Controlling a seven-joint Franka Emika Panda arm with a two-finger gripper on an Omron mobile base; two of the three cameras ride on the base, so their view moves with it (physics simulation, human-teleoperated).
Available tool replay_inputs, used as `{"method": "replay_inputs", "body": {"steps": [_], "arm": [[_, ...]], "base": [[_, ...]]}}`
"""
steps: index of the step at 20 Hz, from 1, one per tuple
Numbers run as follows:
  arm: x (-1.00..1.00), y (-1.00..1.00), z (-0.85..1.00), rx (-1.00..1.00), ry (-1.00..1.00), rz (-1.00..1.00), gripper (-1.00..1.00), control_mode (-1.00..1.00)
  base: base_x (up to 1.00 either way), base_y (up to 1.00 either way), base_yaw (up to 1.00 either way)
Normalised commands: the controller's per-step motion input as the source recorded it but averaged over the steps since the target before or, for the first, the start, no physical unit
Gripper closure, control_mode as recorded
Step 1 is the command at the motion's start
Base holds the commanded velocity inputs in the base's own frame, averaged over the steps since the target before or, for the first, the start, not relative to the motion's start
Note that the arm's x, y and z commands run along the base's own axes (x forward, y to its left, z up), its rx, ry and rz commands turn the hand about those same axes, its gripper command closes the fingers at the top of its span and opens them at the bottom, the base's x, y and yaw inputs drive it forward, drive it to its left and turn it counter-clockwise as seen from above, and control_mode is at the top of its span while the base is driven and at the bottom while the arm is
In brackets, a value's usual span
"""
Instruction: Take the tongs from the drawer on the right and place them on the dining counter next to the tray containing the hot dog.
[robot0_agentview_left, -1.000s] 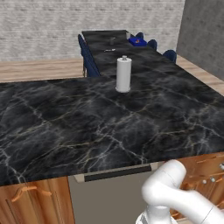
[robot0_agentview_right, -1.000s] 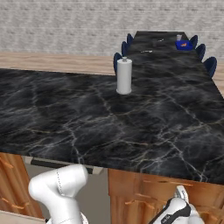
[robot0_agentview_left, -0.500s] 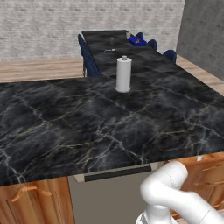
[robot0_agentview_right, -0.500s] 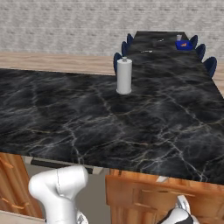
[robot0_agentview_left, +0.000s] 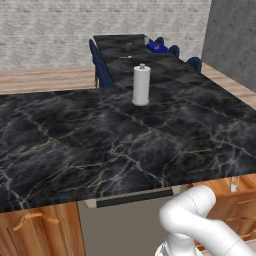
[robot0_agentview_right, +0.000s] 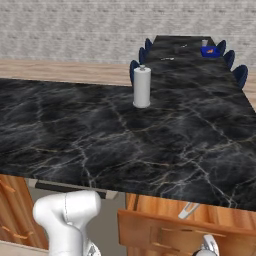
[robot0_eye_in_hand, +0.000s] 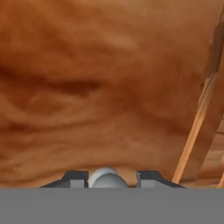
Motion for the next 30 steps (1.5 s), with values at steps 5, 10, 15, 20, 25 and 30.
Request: {"method": "replay_inputs", "body": {"steps": [5,10,15,20,25,30], "arm": [[-0.21,0.0,0.0,0.0,0.12,0.0,1.0,-1.0],[0.0,0.0,0.0,0.0,0.01,0.0,-1.0,-1.0],[-0.17,0.01,0.02,0.0,0.0,0.0,-1.0,-1.0],[-0.42,0.03,0.36,0.0,0.0,0.0,-1.0,-1.0],[-0.35,0.0,0.72,0.0,-0.01,0.0,-1.0,-1.0],[0.04,0.07,0.54,-0.01,-0.04,0.0,-1.0,-1.0]], "base": [[0.0,0.0,0.0],[0.0,0.0,0.0],[0.0,0.0,0.0],[0.0,0.0,0.0],[0.0,0.0,0.0],[0.0,0.0,0.0]]}}
